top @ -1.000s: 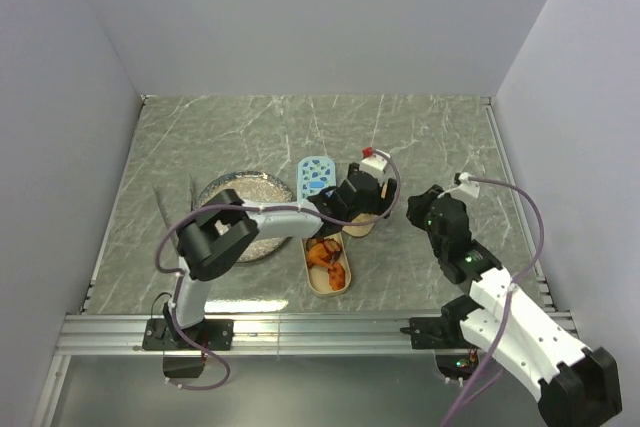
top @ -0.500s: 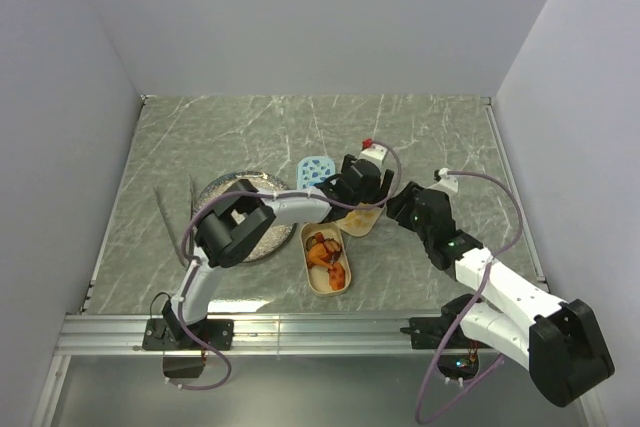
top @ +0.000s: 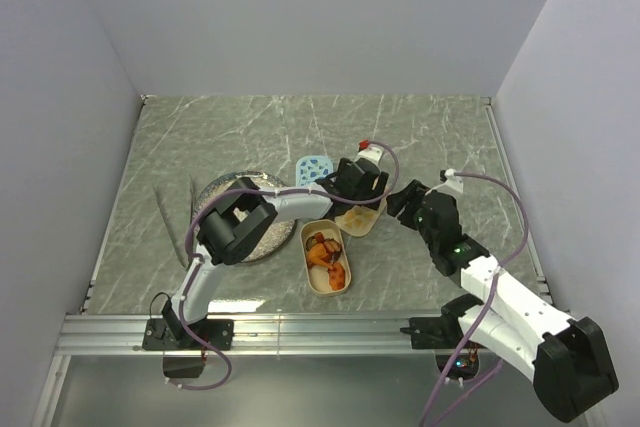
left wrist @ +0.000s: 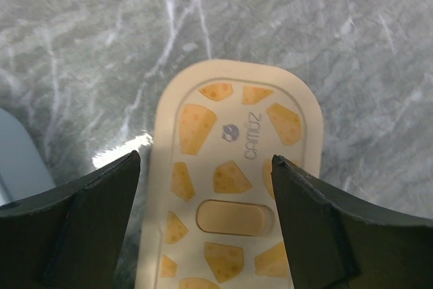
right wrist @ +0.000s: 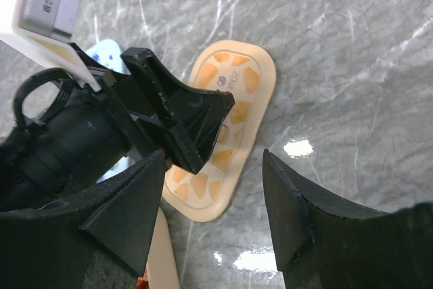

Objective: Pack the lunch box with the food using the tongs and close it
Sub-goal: Pick up the lid of the lunch box with the right arm

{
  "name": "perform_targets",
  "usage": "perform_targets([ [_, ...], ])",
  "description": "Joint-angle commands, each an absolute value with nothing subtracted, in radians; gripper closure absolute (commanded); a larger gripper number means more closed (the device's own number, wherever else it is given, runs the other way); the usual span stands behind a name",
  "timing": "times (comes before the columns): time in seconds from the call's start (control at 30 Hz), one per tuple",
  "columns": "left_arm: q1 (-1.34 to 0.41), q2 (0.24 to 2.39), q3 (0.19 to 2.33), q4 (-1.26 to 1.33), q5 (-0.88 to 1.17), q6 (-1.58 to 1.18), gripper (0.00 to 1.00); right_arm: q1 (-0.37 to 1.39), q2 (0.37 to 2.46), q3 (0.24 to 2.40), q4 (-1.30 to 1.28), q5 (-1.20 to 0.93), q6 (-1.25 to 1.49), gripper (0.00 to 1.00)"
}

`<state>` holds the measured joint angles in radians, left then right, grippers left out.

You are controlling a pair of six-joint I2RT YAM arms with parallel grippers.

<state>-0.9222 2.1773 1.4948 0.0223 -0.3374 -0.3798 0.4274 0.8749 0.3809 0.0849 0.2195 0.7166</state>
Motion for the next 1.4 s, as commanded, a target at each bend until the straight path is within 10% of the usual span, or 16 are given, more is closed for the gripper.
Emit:
perform_targets([
  [0.0,-0.914,2.206,1.514,-0.061,-0.261,-0.425,0.16,0.422,0.887,0.373,0.115,0.226,0.723,0.33],
  [1.03,-0.976,2.019,1.23,0.086,-0.009,-0.518,0.19,0.42,1.005,0.218,0.201,0.198,0.868,0.32],
  [1.37,-0.999,2.031,1.172,0.16,0.135,-0.542,0.28,0.42,0.593,0.19,-0.075,0.348,0.933,0.32],
])
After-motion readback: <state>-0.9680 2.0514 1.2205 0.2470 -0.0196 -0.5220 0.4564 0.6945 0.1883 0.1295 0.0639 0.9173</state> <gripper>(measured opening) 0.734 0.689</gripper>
